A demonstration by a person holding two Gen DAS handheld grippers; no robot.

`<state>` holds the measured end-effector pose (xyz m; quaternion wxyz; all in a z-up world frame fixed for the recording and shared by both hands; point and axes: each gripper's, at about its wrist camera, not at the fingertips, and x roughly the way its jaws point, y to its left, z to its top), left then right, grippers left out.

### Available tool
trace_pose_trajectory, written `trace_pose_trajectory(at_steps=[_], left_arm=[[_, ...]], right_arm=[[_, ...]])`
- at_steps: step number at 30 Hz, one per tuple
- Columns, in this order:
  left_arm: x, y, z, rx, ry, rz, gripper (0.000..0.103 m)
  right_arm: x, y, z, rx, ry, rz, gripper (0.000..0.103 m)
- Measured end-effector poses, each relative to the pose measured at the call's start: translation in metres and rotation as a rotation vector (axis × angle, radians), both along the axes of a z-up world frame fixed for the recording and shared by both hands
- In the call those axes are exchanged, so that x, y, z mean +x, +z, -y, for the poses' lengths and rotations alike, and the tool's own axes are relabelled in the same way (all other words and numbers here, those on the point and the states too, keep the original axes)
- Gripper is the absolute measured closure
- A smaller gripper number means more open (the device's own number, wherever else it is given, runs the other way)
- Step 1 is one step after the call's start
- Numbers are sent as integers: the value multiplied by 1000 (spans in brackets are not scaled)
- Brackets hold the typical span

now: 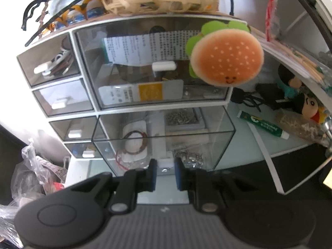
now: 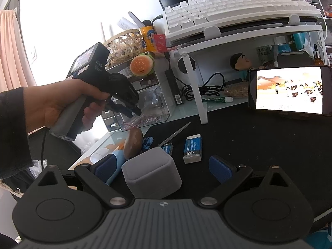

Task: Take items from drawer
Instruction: 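Pull the bottom clear drawer outward with the left gripper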

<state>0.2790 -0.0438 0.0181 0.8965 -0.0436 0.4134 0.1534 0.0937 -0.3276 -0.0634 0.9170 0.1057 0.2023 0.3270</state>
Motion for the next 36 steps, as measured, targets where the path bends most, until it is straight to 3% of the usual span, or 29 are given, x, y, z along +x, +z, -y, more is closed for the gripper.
trace_pose_trajectory(at_steps=[36], left_arm=[[13, -3, -7, 2, -30, -13, 84]], right_arm=[[-4, 1, -1, -10, 9, 7, 5]])
